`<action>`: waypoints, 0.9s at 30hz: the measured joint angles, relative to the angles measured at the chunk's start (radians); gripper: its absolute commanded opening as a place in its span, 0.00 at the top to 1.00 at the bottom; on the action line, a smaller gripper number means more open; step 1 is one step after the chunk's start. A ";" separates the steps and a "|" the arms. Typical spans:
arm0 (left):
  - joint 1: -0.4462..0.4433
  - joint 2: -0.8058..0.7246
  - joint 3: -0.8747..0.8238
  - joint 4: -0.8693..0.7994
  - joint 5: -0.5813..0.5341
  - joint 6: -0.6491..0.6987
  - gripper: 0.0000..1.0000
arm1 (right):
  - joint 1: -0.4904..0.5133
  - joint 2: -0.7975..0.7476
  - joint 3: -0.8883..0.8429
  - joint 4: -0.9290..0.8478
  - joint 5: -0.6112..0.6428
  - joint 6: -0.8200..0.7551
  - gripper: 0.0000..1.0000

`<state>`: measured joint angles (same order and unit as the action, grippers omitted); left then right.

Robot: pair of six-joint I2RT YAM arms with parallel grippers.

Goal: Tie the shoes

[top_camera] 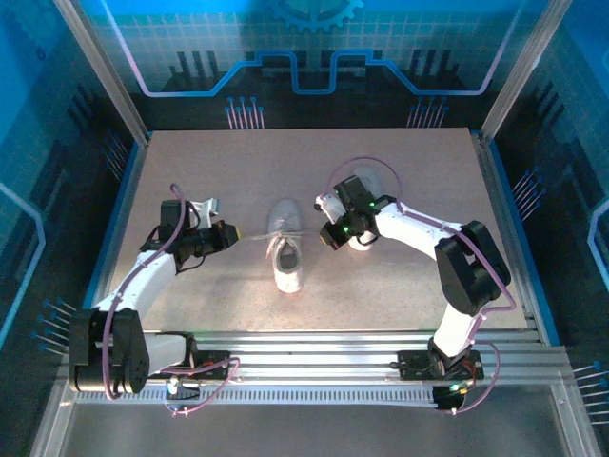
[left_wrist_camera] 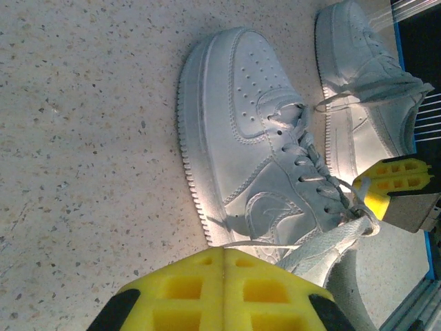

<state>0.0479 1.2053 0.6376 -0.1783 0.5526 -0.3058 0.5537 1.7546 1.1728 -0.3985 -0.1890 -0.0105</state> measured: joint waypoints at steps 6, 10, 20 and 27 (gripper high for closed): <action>0.005 0.018 0.000 0.000 0.001 -0.003 1.00 | -0.004 0.000 0.010 -0.032 0.029 0.000 1.00; 0.026 0.055 0.000 -0.002 0.001 -0.009 1.00 | -0.014 0.000 0.015 -0.048 0.033 0.000 1.00; 0.119 0.073 -0.051 0.013 0.032 -0.063 1.00 | -0.038 0.000 0.015 -0.078 0.032 0.035 1.00; 0.134 0.078 -0.074 0.055 0.058 -0.087 1.00 | -0.046 -0.002 0.014 -0.093 0.058 0.067 1.00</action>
<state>0.1814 1.2831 0.5636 -0.1238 0.6109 -0.3923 0.5079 1.7523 1.1873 -0.4919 -0.1307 0.0566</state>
